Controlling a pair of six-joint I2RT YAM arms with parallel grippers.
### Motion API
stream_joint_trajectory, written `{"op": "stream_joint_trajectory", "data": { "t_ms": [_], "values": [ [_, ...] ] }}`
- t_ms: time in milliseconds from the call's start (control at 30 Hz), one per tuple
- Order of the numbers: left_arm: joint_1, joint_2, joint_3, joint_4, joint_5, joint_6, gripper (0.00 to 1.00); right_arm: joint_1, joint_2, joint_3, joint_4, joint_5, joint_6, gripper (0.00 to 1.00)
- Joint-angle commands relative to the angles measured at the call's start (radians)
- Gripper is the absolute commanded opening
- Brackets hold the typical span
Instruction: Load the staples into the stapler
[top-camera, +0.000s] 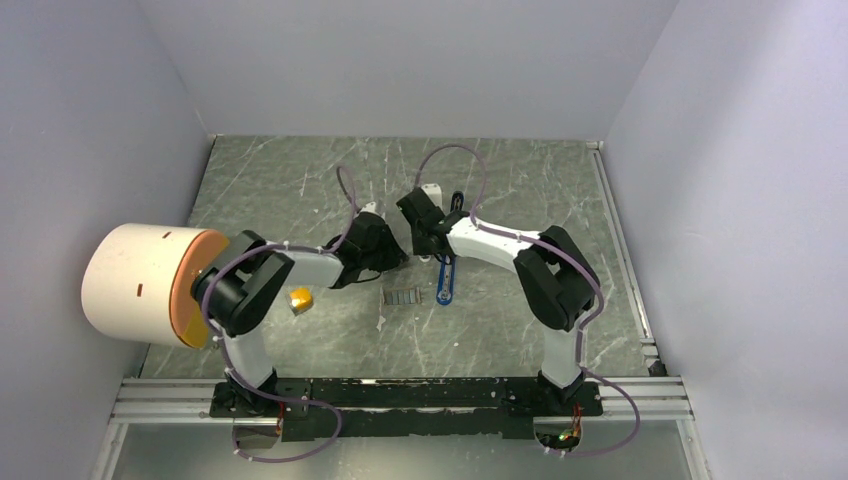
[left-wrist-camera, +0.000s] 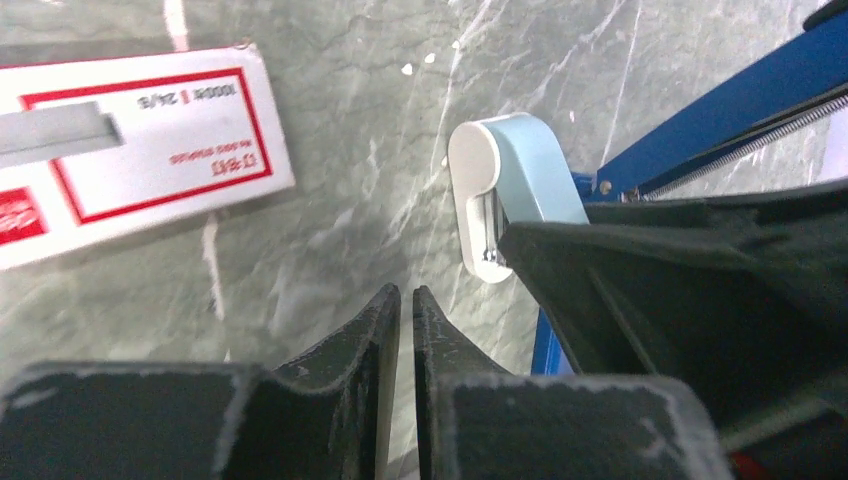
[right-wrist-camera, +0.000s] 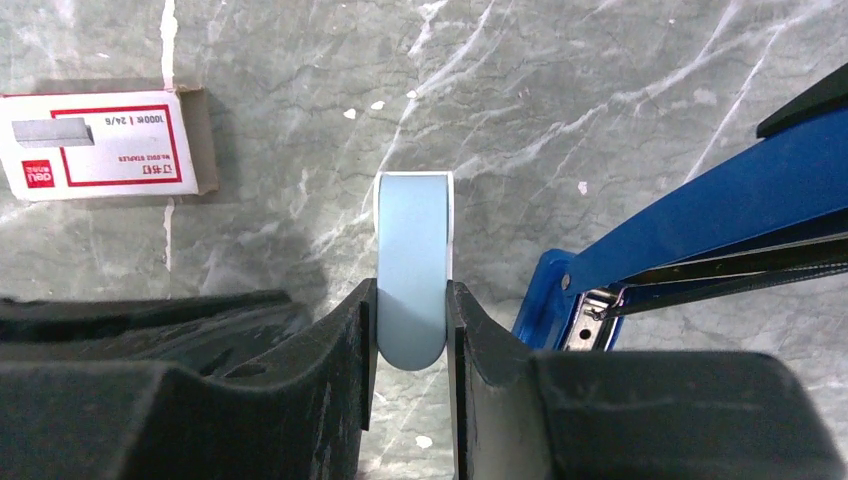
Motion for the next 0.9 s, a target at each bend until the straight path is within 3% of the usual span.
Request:
{"op": "stream_joint_trajectory", "data": {
  "t_ms": [0,233,433,533,767,867],
  "values": [
    [0.001,-0.106,-0.028,-0.075,-0.060,0.047,0.17,0.014,0.051,-0.018,-0.049,0.011,0.010,0.23],
    [0.001,-0.213,-0.062,-0.115,-0.108,0.051,0.17,0.021,0.081,-0.021,-0.047,0.023,0.029,0.29],
    [0.003,-0.229,-0.084,-0.112,-0.122,0.050,0.18,0.021,0.017,0.008,-0.049,0.052,0.030,0.54],
    [0.003,-0.229,-0.084,-0.113,-0.124,0.049,0.19,0.021,-0.005,0.041,-0.065,0.067,0.019,0.60],
    [0.006,-0.236,-0.098,-0.110,-0.134,0.047,0.19,0.020,-0.033,0.081,-0.086,0.066,0.009,0.61],
    [0.007,-0.237,-0.101,-0.106,-0.135,0.047,0.19,0.021,-0.030,0.093,-0.100,0.079,0.016,0.53]
  ]
}}
